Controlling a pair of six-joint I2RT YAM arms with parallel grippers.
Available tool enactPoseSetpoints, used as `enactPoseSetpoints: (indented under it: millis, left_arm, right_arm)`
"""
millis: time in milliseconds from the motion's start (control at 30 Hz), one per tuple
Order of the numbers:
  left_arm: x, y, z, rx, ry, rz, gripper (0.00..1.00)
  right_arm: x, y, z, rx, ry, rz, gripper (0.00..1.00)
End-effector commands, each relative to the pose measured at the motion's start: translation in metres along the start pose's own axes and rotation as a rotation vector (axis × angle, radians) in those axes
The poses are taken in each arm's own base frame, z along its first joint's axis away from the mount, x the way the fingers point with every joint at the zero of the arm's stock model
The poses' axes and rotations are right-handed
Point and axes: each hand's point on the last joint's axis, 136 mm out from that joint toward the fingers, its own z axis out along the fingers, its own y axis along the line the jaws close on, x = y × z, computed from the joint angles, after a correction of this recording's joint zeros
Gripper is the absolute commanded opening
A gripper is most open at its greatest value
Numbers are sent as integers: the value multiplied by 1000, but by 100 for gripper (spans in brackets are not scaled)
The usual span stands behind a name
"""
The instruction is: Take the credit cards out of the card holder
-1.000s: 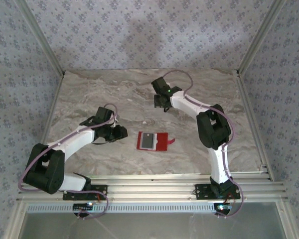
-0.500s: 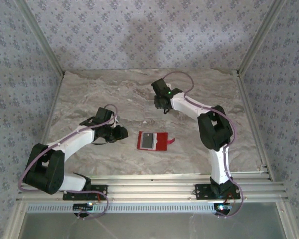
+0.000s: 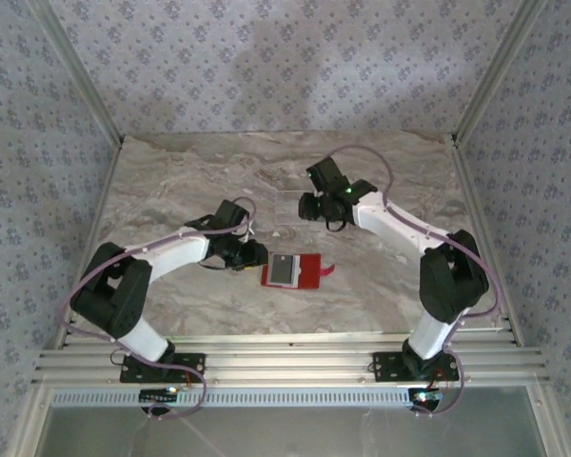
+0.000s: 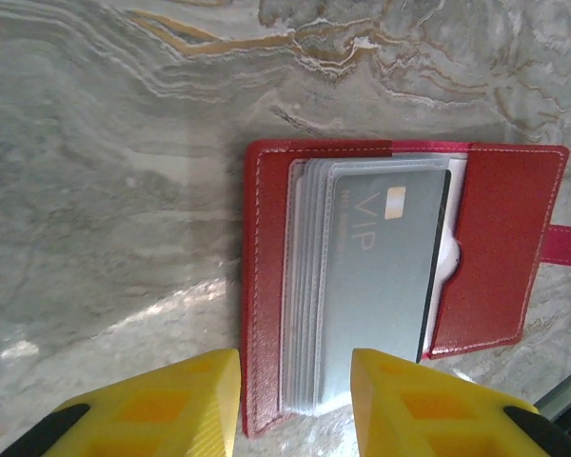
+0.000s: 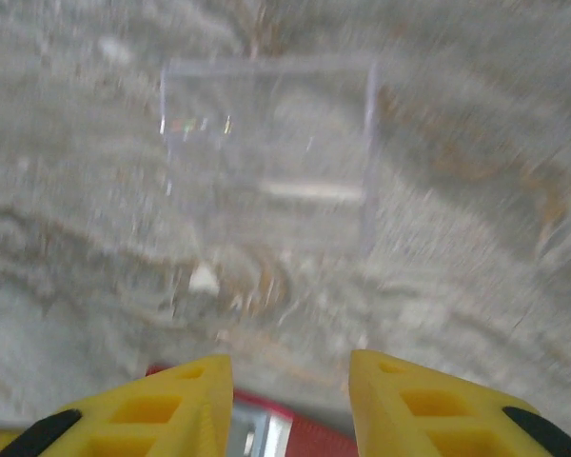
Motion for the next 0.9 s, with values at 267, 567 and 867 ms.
enactPoseSetpoints:
  millis: [267, 567, 867]
  left_arm:
    - [19, -19, 25, -15, 45, 21, 35]
    - [3, -23, -5, -50, -49, 40, 30]
    - [-7, -44, -6, 23, -63, 12, 24]
  right_arm:
    - [86, 19, 2, -133, 187, 30, 41]
    - [113, 17, 8, -170, 240, 67, 40]
    - [136, -24, 23, -15, 292, 74, 36]
